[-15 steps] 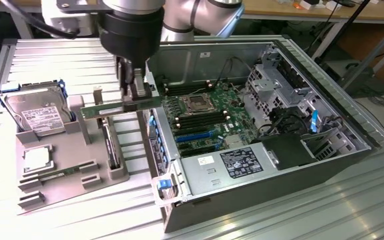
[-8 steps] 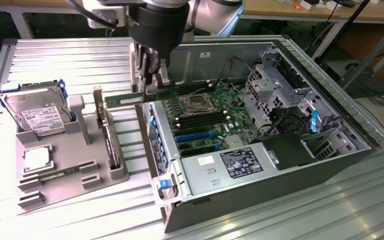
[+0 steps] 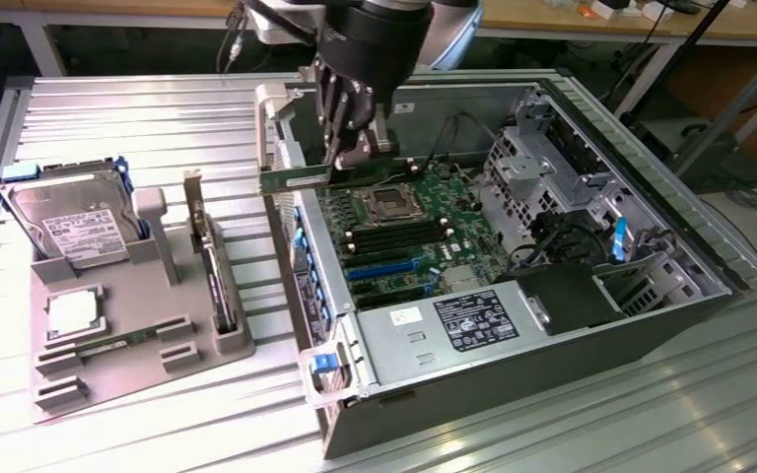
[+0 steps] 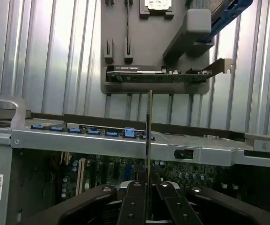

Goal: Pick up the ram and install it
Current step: 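Pick up the ram and move it above insertion slot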

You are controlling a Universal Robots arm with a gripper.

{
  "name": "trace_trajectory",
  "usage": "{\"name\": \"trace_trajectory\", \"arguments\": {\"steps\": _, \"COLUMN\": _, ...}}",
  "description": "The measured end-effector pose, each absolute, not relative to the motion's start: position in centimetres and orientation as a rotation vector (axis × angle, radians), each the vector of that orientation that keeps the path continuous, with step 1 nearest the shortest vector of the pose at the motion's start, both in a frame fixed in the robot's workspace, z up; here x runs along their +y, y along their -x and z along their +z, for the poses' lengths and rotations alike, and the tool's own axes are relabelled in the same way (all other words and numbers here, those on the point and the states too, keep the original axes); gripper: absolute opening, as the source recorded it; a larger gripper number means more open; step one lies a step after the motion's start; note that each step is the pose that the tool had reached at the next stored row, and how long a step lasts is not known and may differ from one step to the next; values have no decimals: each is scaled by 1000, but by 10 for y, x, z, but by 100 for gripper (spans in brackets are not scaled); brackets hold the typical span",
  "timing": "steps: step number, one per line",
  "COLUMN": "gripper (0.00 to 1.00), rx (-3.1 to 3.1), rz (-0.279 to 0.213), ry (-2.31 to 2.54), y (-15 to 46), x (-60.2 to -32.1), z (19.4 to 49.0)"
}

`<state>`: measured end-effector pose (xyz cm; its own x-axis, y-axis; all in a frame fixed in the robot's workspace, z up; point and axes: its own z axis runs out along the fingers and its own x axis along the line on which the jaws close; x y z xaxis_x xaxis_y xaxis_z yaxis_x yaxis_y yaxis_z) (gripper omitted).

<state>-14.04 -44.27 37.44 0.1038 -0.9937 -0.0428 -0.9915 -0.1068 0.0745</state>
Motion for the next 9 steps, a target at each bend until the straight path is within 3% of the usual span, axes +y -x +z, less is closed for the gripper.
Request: {"name": "trace_trajectory", "arguments": {"steps": 9, "gripper": 14, "rx": -2086, "rz": -181, "ry": -2321, "y": 65, "x": -435, "z": 374}}
